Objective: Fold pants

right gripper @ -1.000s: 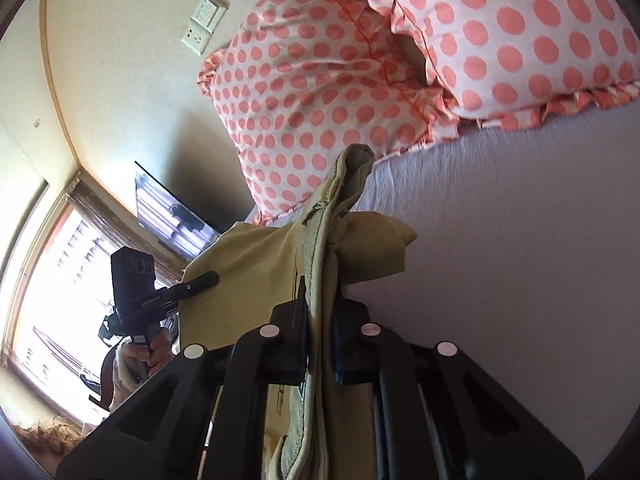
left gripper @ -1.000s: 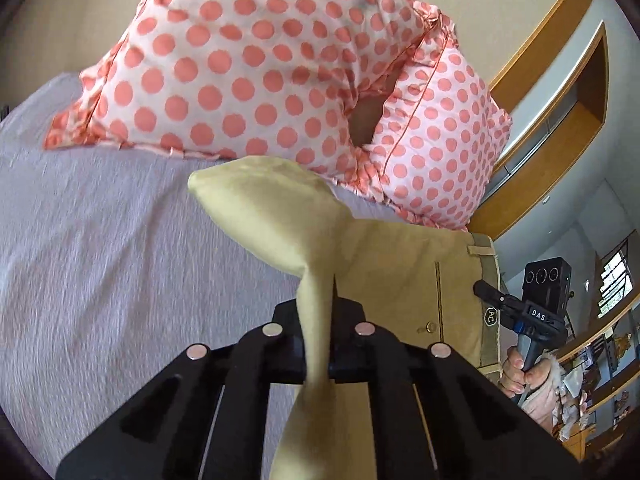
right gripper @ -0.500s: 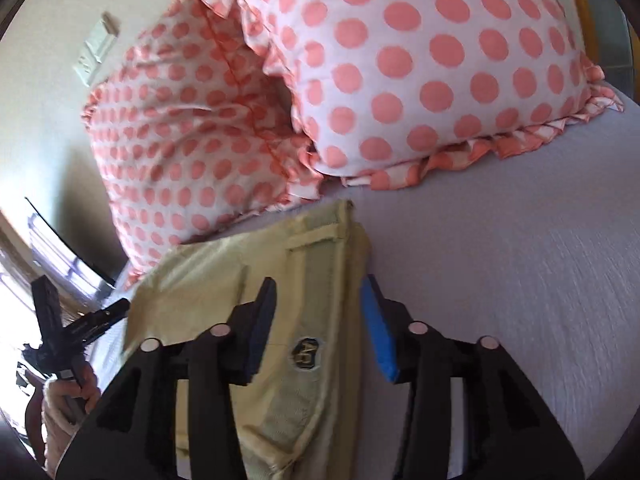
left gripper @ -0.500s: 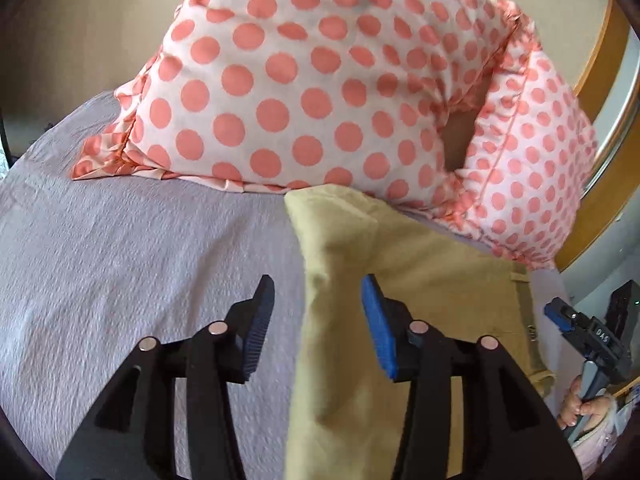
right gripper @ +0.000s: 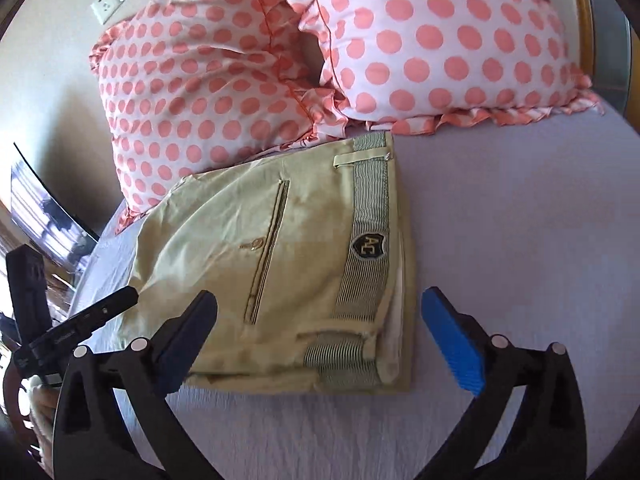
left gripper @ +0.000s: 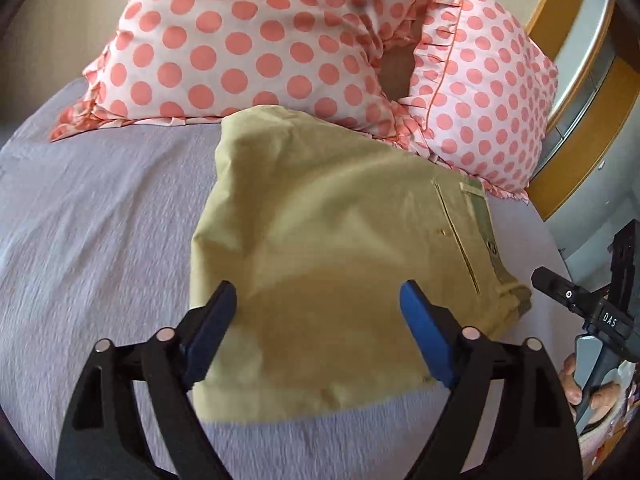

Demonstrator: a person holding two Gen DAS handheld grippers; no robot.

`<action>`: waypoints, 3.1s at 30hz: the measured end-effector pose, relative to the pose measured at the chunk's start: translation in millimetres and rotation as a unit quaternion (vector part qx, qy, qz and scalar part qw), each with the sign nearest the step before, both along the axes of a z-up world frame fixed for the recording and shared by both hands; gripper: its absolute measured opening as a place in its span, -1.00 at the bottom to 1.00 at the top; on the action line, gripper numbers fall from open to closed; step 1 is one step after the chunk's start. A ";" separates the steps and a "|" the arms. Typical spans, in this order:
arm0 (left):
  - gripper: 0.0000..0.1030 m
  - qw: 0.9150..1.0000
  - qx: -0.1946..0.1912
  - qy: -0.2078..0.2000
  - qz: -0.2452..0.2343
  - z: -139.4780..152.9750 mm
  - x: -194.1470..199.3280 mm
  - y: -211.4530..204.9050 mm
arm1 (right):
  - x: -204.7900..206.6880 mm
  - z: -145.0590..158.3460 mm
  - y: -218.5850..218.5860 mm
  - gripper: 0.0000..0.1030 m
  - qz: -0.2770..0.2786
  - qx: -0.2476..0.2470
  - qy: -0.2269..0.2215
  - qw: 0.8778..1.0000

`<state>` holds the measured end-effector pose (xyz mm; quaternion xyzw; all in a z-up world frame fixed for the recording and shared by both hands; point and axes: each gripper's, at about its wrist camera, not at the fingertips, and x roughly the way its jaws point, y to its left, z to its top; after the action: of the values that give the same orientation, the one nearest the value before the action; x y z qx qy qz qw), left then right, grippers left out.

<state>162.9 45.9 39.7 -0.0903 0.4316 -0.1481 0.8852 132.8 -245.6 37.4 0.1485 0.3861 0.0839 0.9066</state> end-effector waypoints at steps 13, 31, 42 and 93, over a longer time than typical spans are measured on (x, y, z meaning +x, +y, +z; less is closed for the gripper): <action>0.96 0.994 0.094 -0.013 0.058 -27.4 -104.3 -5.5 | -76.6 -52.5 64.2 0.97 -0.018 -0.137 -0.007 0.990; 0.97 0.984 0.150 -0.055 0.074 -42.9 -118.1 -17.0 | -94.3 -63.1 68.4 0.97 -0.048 -0.154 -0.040 0.986; 0.97 0.984 0.150 -0.059 0.072 -43.0 -117.9 -16.4 | -94.7 -63.5 68.4 0.97 -0.048 -0.154 -0.042 0.986; 0.97 0.984 0.150 -0.064 0.072 -42.6 -118.8 -16.7 | -94.8 -63.5 68.7 0.97 -0.048 -0.154 -0.042 0.986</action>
<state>44.0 29.3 -3.0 0.0226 0.3841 -0.0232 0.9227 38.0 -176.9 -26.2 0.0218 0.3479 -0.0141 0.9372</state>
